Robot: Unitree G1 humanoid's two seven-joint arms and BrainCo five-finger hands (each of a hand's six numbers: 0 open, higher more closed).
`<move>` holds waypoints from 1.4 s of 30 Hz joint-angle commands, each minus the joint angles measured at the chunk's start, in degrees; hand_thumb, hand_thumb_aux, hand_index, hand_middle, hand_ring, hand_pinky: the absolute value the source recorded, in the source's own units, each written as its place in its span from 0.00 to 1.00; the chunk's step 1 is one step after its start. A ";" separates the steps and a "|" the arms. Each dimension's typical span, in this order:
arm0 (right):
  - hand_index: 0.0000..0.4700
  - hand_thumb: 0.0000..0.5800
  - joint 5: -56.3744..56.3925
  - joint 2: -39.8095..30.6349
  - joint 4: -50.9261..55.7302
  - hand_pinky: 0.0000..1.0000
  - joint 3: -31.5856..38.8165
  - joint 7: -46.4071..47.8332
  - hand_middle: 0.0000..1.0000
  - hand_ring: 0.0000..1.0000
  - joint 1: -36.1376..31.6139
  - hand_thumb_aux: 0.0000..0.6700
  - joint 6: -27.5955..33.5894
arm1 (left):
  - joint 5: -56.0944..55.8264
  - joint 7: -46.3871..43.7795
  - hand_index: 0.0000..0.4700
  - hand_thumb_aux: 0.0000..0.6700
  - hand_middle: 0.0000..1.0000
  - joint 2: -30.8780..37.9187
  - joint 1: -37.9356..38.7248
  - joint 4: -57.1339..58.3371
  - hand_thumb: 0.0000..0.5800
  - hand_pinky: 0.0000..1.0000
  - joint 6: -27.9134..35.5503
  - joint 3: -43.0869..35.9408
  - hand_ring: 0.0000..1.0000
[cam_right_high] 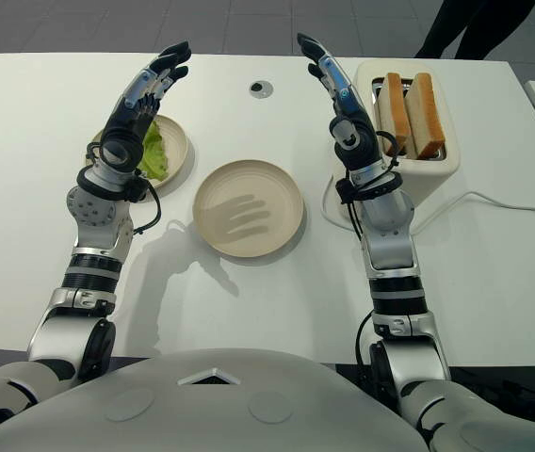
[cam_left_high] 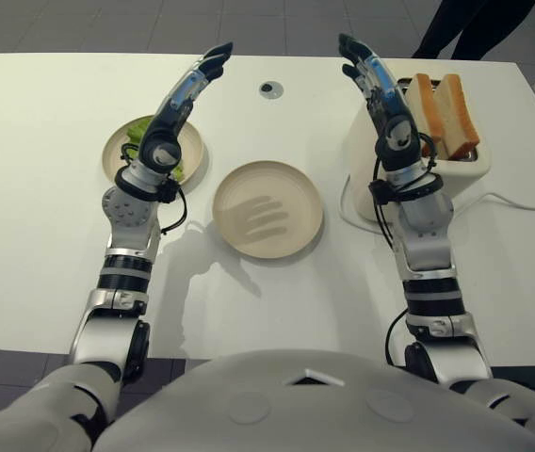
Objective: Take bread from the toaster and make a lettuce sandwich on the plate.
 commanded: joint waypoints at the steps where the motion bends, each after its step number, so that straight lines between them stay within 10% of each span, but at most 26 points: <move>1: 0.00 0.00 -0.96 -0.82 0.91 0.00 -1.11 -0.59 0.00 0.00 -1.13 0.00 0.04 | 0.15 -0.24 0.00 0.00 0.00 0.03 -0.34 0.23 0.00 0.00 0.38 -0.13 0.00; 15: 0.00 0.00 -4.26 -1.48 2.75 0.00 -2.86 -3.60 0.00 0.00 -1.28 0.00 -2.63 | -0.42 -0.04 0.00 0.00 0.00 0.17 0.06 -1.46 0.00 0.00 1.42 0.21 0.00; 26: 0.00 0.00 12.23 -7.56 -19.13 0.00 -15.74 -2.25 0.00 0.00 3.29 0.00 6.95 | 1.00 0.43 0.00 0.00 0.00 0.73 0.60 -2.28 0.00 0.00 1.62 0.82 0.00; 34: 0.00 0.00 -13.73 -23.73 -2.51 0.00 -27.91 -7.99 0.00 0.00 8.34 0.00 12.37 | 12.85 6.69 0.00 0.00 0.00 3.98 -0.24 0.20 0.00 0.00 -0.30 3.73 0.00; 42: 0.00 0.00 -18.34 -28.25 4.94 0.00 -19.72 -1.49 0.00 0.00 13.75 0.00 12.32 | 14.15 8.90 0.00 0.00 0.00 4.65 -0.57 1.61 0.00 0.00 -0.85 2.74 0.00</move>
